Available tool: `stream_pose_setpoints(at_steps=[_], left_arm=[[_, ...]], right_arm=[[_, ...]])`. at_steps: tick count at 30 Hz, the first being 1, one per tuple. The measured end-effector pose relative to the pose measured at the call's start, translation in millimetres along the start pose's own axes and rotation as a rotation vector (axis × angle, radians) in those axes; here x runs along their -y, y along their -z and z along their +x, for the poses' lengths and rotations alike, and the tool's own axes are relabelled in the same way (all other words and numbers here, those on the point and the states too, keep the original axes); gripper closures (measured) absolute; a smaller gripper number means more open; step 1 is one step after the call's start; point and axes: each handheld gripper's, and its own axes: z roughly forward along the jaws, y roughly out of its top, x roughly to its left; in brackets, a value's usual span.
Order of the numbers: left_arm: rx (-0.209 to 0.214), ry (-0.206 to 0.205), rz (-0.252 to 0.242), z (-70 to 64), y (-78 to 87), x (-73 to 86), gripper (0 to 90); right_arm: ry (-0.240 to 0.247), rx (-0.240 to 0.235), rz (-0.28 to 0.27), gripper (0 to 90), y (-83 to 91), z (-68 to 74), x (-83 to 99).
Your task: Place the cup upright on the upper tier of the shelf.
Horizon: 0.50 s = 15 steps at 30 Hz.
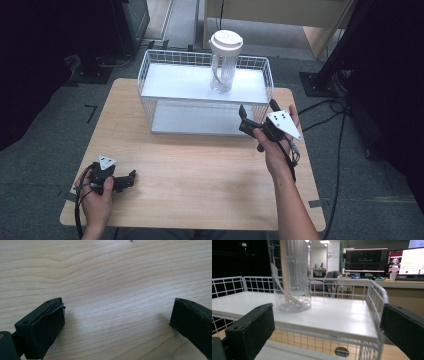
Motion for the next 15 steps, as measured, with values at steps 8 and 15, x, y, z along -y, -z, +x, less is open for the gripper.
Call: stream_pose_setpoints(at_steps=[8, 15], left_arm=[[0.001, 0.001, 0.001, -0.1, 0.0, 0.0, 0.0], [0.001, 0.002, 0.0, -0.1, 0.0, 0.1, 0.0]], right_arm=[[-0.034, 0.047, 0.013, 0.0, 28.0, -22.7, 16.1], [-0.041, 0.089, 0.036, 0.0, 49.4, -40.6, 32.2]])
